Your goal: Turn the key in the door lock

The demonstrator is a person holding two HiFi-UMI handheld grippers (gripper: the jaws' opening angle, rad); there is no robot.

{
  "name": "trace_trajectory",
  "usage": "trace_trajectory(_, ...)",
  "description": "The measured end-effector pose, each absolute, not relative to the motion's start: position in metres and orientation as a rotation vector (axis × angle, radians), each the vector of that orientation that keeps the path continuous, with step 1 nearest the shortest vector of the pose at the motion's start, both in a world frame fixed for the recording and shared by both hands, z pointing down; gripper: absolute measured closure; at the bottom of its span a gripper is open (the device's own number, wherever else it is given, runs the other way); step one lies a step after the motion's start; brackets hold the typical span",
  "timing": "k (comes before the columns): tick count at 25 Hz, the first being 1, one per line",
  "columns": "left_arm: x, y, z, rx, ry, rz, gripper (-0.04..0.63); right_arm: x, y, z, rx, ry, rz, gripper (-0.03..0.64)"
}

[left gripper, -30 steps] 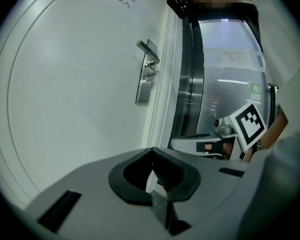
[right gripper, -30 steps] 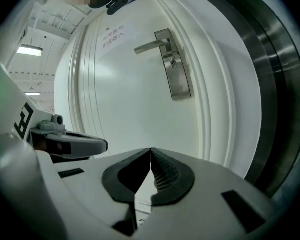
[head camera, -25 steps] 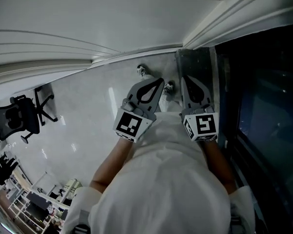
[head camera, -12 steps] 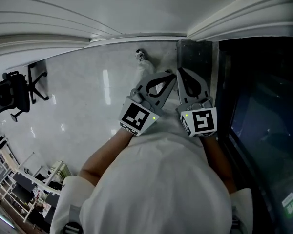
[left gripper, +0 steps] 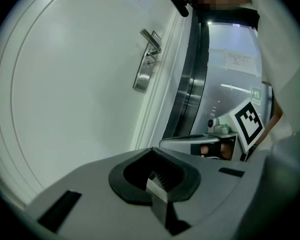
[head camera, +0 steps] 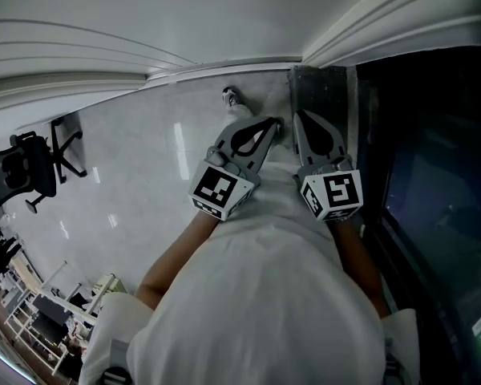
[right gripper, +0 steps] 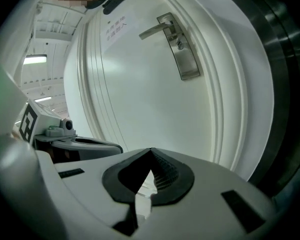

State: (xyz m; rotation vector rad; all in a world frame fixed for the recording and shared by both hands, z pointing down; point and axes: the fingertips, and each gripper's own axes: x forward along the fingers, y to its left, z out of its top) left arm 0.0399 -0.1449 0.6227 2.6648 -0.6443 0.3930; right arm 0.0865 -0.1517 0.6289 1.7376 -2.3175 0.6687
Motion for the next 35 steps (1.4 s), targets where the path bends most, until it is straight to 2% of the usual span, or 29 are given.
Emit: trace_trajectory(35, 0.026, -0.13, 0.638, 2.61, -0.627, 0.412, 0.589, 0.073, -0.136, 0.647, 1.696, -2.29, 0.757, 0.614)
